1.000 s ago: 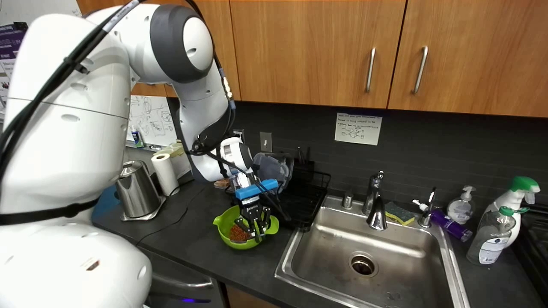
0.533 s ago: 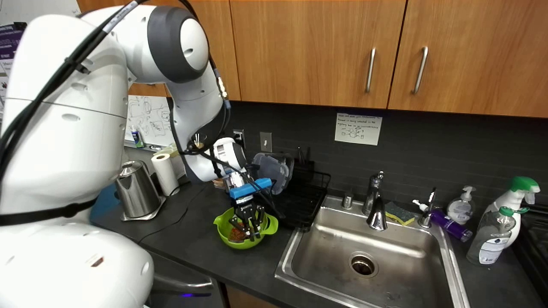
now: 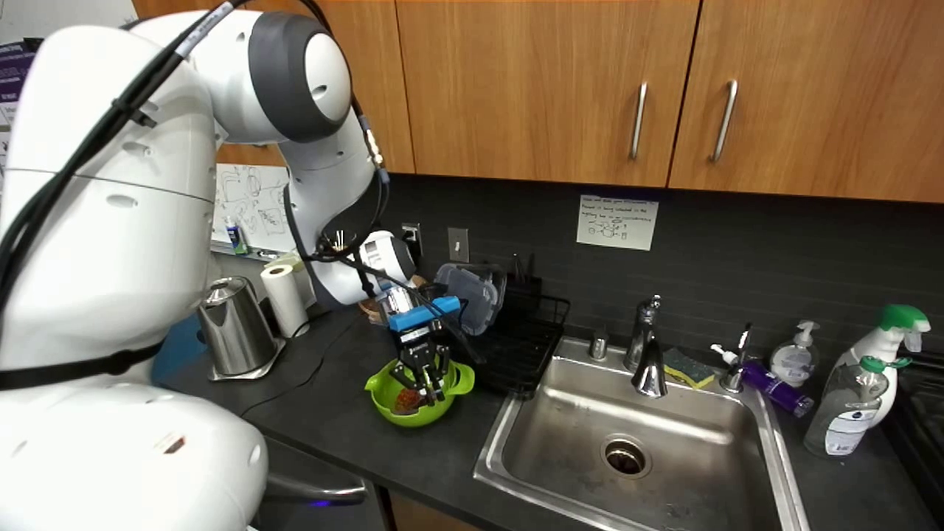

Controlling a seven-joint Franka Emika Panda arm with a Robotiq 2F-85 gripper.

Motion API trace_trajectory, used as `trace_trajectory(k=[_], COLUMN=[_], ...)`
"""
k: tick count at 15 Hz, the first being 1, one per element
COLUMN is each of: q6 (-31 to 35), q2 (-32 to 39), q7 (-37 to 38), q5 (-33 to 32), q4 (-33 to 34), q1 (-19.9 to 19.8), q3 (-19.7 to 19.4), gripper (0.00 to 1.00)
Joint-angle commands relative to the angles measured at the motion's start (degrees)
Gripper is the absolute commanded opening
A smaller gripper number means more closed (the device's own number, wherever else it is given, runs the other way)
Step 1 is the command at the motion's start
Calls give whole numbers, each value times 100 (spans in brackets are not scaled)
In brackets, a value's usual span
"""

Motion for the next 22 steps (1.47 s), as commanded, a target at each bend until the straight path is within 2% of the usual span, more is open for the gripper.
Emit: trace_trajectory(k=[1,22], q6=[-66,64], q2=[-54,46], q7=[10,3], q5=[-21,44], q4=[163,335], q1=[-12,-345], q3=[39,-88], gripper=[5,5])
